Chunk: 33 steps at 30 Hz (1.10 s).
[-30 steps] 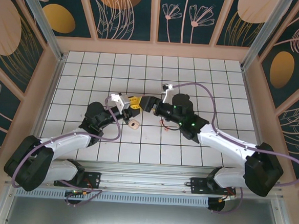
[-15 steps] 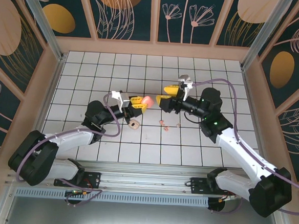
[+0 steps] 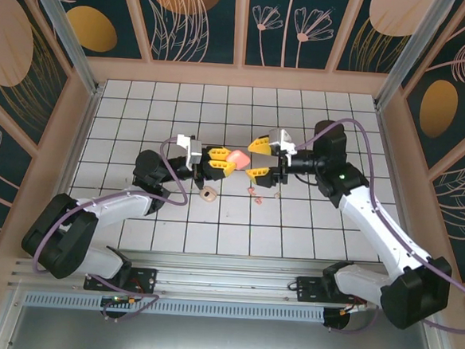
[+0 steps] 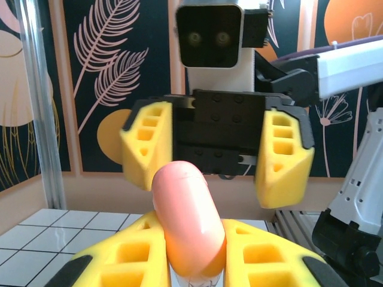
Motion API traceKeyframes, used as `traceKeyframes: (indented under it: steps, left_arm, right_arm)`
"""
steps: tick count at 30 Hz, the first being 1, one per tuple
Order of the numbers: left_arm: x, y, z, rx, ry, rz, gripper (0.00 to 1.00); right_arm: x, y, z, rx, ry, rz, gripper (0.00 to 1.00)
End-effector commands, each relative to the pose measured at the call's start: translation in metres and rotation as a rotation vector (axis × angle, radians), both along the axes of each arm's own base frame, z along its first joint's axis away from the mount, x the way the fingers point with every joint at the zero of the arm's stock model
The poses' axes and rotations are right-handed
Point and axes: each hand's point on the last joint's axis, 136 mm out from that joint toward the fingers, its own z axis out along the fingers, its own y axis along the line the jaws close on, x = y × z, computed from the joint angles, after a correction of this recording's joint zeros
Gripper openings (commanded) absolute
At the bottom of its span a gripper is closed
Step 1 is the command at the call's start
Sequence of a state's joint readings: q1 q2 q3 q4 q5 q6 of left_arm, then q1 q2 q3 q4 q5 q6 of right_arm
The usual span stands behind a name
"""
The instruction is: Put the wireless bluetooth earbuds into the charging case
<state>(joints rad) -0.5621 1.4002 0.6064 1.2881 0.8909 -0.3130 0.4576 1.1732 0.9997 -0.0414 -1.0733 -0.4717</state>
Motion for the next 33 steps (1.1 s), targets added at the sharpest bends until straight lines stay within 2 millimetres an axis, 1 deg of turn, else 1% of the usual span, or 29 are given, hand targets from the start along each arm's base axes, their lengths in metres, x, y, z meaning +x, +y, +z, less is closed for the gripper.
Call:
traceKeyframes:
  steps: [1, 6, 11, 15, 17, 21, 23, 24, 25, 28, 30, 33]
  left_arm:
    - [-0.010, 0.000, 0.018, -0.029, -0.073, -0.045, 0.12]
    - [-0.012, 0.001, 0.021, -0.035, -0.089, -0.046, 0.12]
    - [-0.015, 0.002, 0.025, -0.037, -0.103, -0.048, 0.12]
    - [-0.015, 0.002, 0.025, -0.035, -0.106, -0.044, 0.11]
    - [-0.014, 0.002, 0.025, -0.037, -0.108, -0.041, 0.11]
    - [-0.012, 0.001, 0.023, -0.023, -0.109, -0.035, 0.12]
    - [-0.009, -0.001, 0.021, -0.007, -0.106, -0.028, 0.17]
    - [-0.007, -0.001, 0.018, 0.007, -0.106, -0.017, 0.21]
    - [-0.003, -0.002, 0.016, 0.026, -0.107, 0.002, 0.28]
    - [0.009, -0.005, -0.001, 0.141, -0.105, 0.064, 0.43]
    - [0.015, -0.004, -0.013, 0.225, -0.114, 0.107, 0.47]
    - [0.021, 0.002, -0.037, 0.353, -0.137, 0.167, 0.48]
  right_arm:
    - [-0.007, 0.002, 0.009, 0.003, -0.027, 0.092, 0.63]
    - [-0.010, 0.004, 0.009, 0.000, -0.016, 0.144, 0.56]
    - [-0.008, 0.006, 0.002, -0.010, 0.005, 0.167, 0.50]
    - [-0.009, 0.008, -0.002, -0.016, 0.034, 0.200, 0.44]
    - [-0.009, 0.008, -0.003, -0.016, 0.048, 0.215, 0.36]
    - [-0.007, 0.008, -0.003, -0.032, 0.051, 0.211, 0.17]
    - [-0.004, 0.007, -0.004, -0.042, 0.040, 0.190, 0.15]
    - [-0.003, 0.005, -0.005, -0.049, 0.033, 0.174, 0.14]
    - [0.001, 0.002, -0.006, -0.061, 0.025, 0.147, 0.14]
    - [0.014, -0.005, -0.016, -0.136, 0.000, 0.026, 0.14]
    - [0.024, -0.011, -0.024, -0.197, -0.020, -0.058, 0.13]
    - [0.027, -0.020, -0.036, -0.279, -0.066, -0.126, 0.13]
